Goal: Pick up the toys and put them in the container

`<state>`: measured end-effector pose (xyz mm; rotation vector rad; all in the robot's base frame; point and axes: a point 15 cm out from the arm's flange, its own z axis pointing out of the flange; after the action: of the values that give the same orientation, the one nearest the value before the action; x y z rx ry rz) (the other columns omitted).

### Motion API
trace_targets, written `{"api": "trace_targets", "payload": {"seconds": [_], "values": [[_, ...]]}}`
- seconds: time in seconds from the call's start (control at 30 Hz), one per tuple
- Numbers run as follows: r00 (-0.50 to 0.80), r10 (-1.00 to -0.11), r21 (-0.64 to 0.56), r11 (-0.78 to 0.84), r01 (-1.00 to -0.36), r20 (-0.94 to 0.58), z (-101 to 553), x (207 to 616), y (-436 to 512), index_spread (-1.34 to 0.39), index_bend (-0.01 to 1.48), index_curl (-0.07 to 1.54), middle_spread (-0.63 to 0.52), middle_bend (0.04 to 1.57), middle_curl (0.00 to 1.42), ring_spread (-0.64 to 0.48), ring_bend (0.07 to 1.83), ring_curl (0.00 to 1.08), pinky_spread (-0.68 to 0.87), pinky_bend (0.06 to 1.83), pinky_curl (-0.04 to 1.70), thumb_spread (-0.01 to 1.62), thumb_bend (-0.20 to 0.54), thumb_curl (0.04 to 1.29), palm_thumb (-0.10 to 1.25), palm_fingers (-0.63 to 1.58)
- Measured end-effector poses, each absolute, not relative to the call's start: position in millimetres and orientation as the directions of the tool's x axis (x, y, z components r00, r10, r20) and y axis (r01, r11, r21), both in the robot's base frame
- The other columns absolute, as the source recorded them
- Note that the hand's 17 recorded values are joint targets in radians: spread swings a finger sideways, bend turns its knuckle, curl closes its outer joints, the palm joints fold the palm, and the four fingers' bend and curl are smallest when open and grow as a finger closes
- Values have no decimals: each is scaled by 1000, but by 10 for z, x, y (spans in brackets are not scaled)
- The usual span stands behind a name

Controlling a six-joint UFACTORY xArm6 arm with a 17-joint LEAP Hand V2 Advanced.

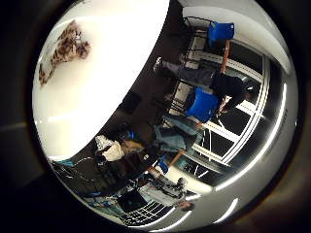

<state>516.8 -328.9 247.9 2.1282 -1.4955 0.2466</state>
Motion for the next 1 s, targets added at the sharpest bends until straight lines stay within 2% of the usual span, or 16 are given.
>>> {"api": "trace_targets", "payload": {"seconds": [0.63, 1.0], "values": [[393, -829, 343, -263, -902, 398, 2106, 4995, -3289, -372, 167, 291, 20, 185, 297, 228, 199, 265, 435, 385, 318, 1018, -26, 286, 455, 13], [406, -833, 361, -272, -892, 376, 1905, 4908, -3255, -373, 169, 294, 15, 195, 302, 225, 194, 259, 438, 375, 318, 1033, -18, 300, 555, 35]]}}
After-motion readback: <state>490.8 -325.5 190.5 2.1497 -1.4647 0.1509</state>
